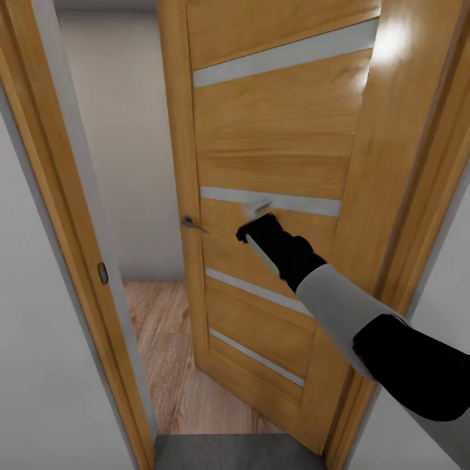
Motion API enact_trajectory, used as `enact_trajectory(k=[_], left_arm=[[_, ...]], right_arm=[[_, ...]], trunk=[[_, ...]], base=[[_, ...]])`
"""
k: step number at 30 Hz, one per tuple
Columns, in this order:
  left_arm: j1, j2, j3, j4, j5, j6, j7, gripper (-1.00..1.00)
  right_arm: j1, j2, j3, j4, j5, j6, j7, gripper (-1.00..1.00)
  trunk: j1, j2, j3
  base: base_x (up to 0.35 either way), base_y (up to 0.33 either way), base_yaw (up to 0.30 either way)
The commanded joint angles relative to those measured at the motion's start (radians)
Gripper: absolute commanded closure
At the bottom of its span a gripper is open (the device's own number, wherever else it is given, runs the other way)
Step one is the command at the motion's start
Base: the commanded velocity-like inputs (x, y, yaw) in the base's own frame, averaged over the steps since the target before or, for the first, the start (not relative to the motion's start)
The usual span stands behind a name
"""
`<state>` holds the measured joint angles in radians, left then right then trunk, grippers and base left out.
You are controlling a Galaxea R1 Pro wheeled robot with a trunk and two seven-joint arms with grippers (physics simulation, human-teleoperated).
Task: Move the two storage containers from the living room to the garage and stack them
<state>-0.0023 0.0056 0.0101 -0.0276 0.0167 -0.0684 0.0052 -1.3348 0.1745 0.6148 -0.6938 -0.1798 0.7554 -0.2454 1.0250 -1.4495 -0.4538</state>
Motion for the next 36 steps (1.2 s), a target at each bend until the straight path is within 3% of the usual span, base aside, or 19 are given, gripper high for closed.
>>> enact_trajectory(k=[1,5,10,13,17,24,36], left_arm=[[0.0,0.0,0.001,0.0,0.002,-0.003,0.001,-1.0],[0.0,0.0,0.001,0.0,0.002,-0.004,0.001,-1.0],[0.0,0.0,0.001,0.0,0.002,-0.004,0.0,-1.0],[0.0,0.001,0.001,0.0,0.002,-0.004,0.0,-1.0],[-0.001,0.001,0.0,0.0,0.001,-0.004,-0.001,-1.0],[0.0,0.001,-0.001,0.0,0.001,-0.004,0.0,-1.0],[-0.001,0.004,0.002,-0.002,0.001,-0.003,0.001,-1.0]], right_arm=[[-0.001,0.0,0.003,-0.031,-0.042,0.003,-0.009,-1.0],[0.002,0.0,0.003,-0.106,-0.122,0.004,-0.008,-1.0],[0.004,0.0,0.003,-0.115,-0.207,0.006,-0.008,-1.0],[0.005,0.0,0.002,-0.106,-0.231,0.024,-0.006,-1.0],[0.005,0.0,0.003,-0.03,-0.234,0.031,-0.003,-1.0],[0.005,0.0,0.004,-0.007,-0.235,0.032,-0.003,-1.0],[0.005,0.0,0.066,-0.013,-0.229,0.027,-0.005,-1.0]], trunk=[[0.0,-0.001,-0.001],[0.0,-0.001,-0.001],[0.0,-0.001,-0.001],[0.0,-0.001,-0.001],[0.0,-0.001,-0.001],[0.0,-0.001,-0.001],[0.0,-0.001,-0.001]], base=[[0.0,0.0,0.0],[0.0,0.0,0.0],[0.0,0.0,0.0],[0.0,0.0,0.0],[0.0,0.0,0.0],[0.0,0.0,0.0],[0.001,0.0,0.0]])
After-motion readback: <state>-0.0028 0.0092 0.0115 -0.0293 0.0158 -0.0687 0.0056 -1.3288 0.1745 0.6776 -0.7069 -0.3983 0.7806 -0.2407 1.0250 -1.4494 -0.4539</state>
